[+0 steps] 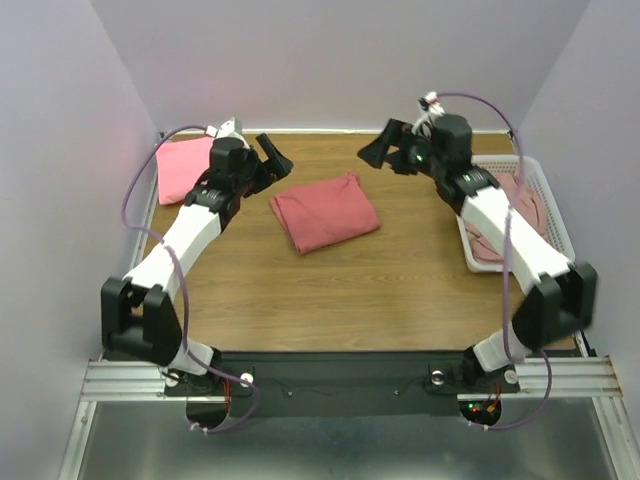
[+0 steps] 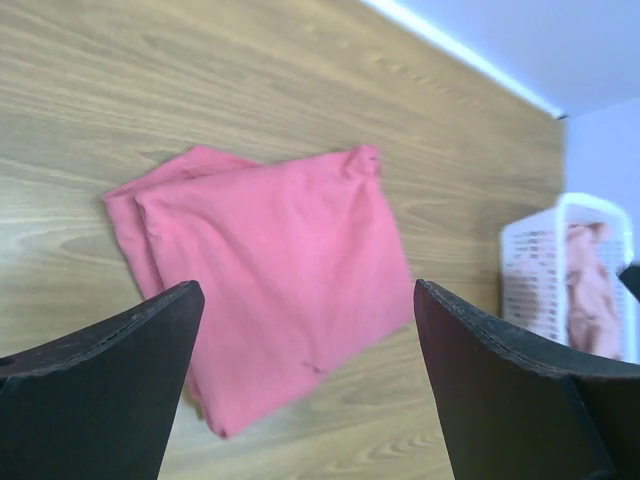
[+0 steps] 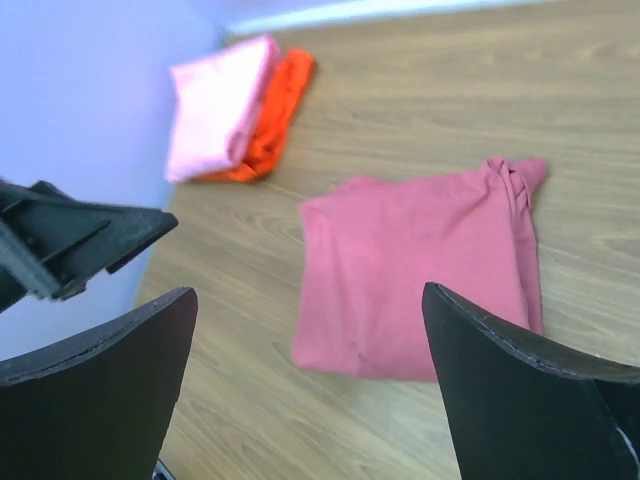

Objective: Fold and stack the t-shirts
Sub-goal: Fold the tshirt, then neatly place the folded tshirt to the corner

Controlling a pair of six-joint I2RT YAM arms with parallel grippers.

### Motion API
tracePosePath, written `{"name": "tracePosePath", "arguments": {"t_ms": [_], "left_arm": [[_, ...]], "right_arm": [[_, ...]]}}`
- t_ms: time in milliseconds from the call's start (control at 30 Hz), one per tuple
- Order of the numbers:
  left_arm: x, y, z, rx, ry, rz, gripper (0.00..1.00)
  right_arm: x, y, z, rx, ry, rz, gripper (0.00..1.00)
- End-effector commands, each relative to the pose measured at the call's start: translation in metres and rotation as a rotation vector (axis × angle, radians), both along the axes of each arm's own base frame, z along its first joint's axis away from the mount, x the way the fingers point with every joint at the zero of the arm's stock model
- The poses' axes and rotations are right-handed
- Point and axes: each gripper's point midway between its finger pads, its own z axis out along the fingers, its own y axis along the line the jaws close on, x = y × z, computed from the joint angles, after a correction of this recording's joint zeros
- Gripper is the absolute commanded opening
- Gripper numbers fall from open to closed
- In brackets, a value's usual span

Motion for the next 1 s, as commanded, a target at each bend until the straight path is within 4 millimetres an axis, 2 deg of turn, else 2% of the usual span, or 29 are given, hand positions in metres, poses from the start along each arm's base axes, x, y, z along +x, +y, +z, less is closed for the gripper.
{"name": "tracePosePath", "arguments": {"t_ms": [0, 33, 67, 133, 200, 233, 267, 300, 333, 500, 533, 567, 600, 667, 733, 767, 800, 833, 867, 900, 967], "left_arm": [[-0.027, 0.019, -0.041, 0.052, 0.097, 0.079, 0.99], [-0.030, 0.019, -0.046, 0.052, 0.106, 0.079, 0.99], [-0.035, 0.019, -0.059, 0.053, 0.134, 0.079, 0.99], [-0.038, 0.015, -0.075, 0.058, 0.163, 0.071, 0.99], [-0.039, 0.014, -0.090, 0.055, 0.194, 0.074, 0.99], [-0.037, 0.011, -0.099, 0.049, 0.207, 0.066, 0.98], [-0.038, 0.009, -0.106, 0.045, 0.221, 0.061, 0.98], [-0.037, 0.006, -0.118, 0.040, 0.248, 0.056, 0.98], [-0.033, 0.002, -0.119, 0.029, 0.240, 0.052, 0.98], [-0.017, -0.013, -0.143, 0.034, 0.278, 0.030, 0.98], [-0.016, -0.016, -0.156, 0.043, 0.307, 0.023, 0.98], [-0.010, -0.020, -0.156, 0.042, 0.304, 0.019, 0.98], [-0.011, -0.025, -0.168, 0.056, 0.329, 0.010, 0.96], [-0.006, -0.031, -0.174, 0.068, 0.340, 0.009, 0.92], [-0.007, -0.031, -0.192, 0.115, 0.378, 0.034, 0.82], [-0.007, -0.035, -0.193, 0.129, 0.393, 0.030, 0.77], [-0.004, -0.030, -0.196, 0.174, 0.390, 0.066, 0.68], [-0.011, -0.033, -0.206, 0.208, 0.421, 0.064, 0.64], [-0.008, -0.035, -0.203, 0.221, 0.414, 0.068, 0.59], [-0.009, -0.030, -0.206, 0.258, 0.424, 0.091, 0.49], [-0.003, -0.031, -0.199, 0.285, 0.411, 0.103, 0.41]], "right_arm": [[-0.042, -0.046, -0.036, -0.053, 0.054, -0.176, 1.00], [-0.056, -0.058, -0.065, -0.076, 0.112, -0.220, 1.00], [-0.067, -0.062, -0.073, -0.054, 0.142, -0.250, 1.00], [-0.091, -0.078, -0.076, -0.033, 0.139, -0.308, 1.00], [-0.104, -0.087, -0.071, 0.012, 0.131, -0.357, 1.00], [-0.112, -0.096, -0.058, 0.040, 0.091, -0.394, 1.00], [-0.120, -0.101, -0.069, 0.054, 0.113, -0.422, 1.00], [-0.125, -0.104, -0.071, 0.059, 0.110, -0.431, 1.00], [-0.132, -0.109, -0.069, 0.070, 0.090, -0.442, 1.00], [-0.141, -0.121, -0.071, 0.066, 0.058, -0.486, 1.00], [-0.142, -0.123, -0.073, 0.063, 0.059, -0.494, 1.00], [-0.142, -0.124, -0.075, 0.061, 0.063, -0.499, 1.00], [-0.142, -0.123, -0.078, 0.056, 0.071, -0.498, 1.00], [-0.142, -0.122, -0.082, 0.050, 0.080, -0.490, 1.00], [-0.141, -0.121, -0.089, 0.038, 0.099, -0.485, 1.00], [-0.140, -0.121, -0.091, 0.035, 0.104, -0.492, 1.00], [-0.140, -0.122, -0.093, 0.034, 0.110, -0.496, 1.00], [-0.139, -0.123, -0.096, 0.029, 0.117, -0.504, 1.00], [-0.138, -0.123, -0.098, 0.029, 0.122, -0.509, 1.00], [-0.138, -0.124, -0.099, 0.026, 0.125, -0.513, 1.00], [-0.138, -0.126, -0.102, 0.013, 0.127, -0.520, 1.00]]}}
